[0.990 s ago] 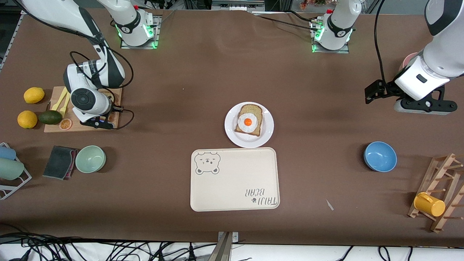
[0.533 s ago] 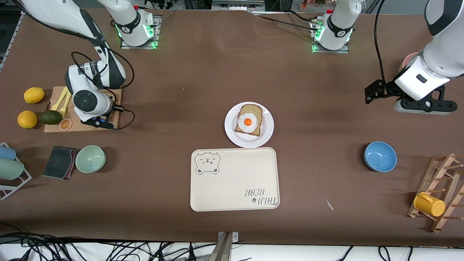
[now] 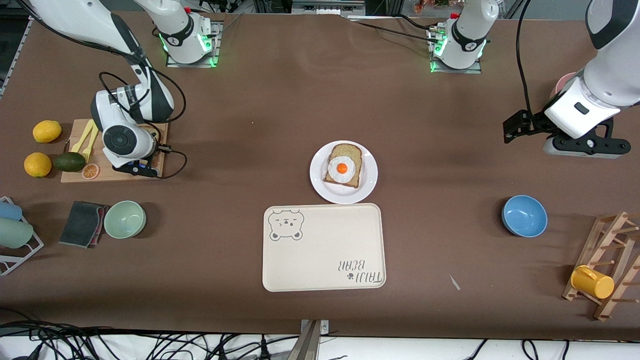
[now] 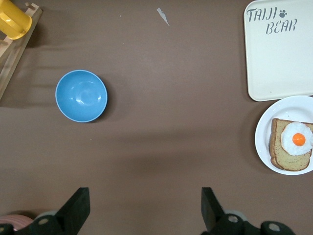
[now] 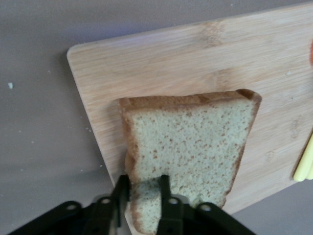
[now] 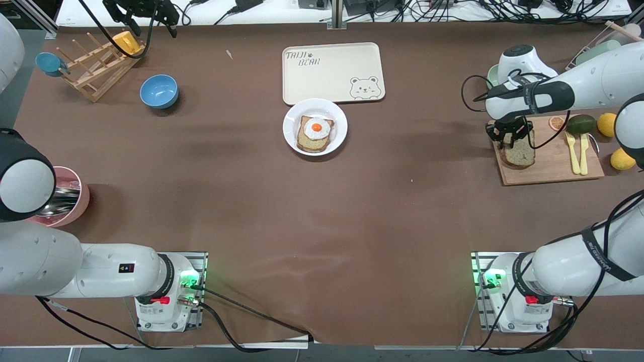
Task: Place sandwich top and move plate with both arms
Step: 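Lower the right gripper and pinch the bread slice edge, then lift the bread slice with the right gripper toward the white plate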
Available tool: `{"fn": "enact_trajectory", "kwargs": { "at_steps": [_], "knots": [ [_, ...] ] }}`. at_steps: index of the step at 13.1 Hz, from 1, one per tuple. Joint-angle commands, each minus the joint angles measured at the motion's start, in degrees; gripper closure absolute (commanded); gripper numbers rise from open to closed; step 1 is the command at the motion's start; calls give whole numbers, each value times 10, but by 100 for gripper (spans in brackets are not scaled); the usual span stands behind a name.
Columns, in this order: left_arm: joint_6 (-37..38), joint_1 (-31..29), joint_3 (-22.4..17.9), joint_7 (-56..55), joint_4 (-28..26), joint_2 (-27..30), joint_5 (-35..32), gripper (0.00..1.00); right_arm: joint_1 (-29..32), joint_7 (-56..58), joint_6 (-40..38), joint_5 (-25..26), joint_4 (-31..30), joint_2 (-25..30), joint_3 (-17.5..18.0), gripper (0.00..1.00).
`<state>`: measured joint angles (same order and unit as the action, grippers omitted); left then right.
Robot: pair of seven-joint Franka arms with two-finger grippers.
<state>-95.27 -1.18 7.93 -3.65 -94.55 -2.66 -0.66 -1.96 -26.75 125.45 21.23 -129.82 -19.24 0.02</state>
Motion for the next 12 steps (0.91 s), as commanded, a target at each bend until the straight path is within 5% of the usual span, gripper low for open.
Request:
{"fn": "enact_trajectory", "kwargs": {
  "at_steps": [1, 4, 9, 12],
  "knots": [
    [8, -1, -1, 7, 13, -5, 14, 0, -2, -8, -20, 14, -4, 2, 2, 100],
    [7, -1, 0, 7, 13, -4, 14, 0, -2, -7, -60, 14, 11, 16, 18, 100],
    [7, -1, 0, 7, 13, -4, 14, 0, -2, -10, -186, 4, 87, 46, 100, 100],
    [7, -1, 0, 7, 13, -4, 14, 0, -2, 9, -238, 2, 151, 56, 204, 100]
  ]
}}
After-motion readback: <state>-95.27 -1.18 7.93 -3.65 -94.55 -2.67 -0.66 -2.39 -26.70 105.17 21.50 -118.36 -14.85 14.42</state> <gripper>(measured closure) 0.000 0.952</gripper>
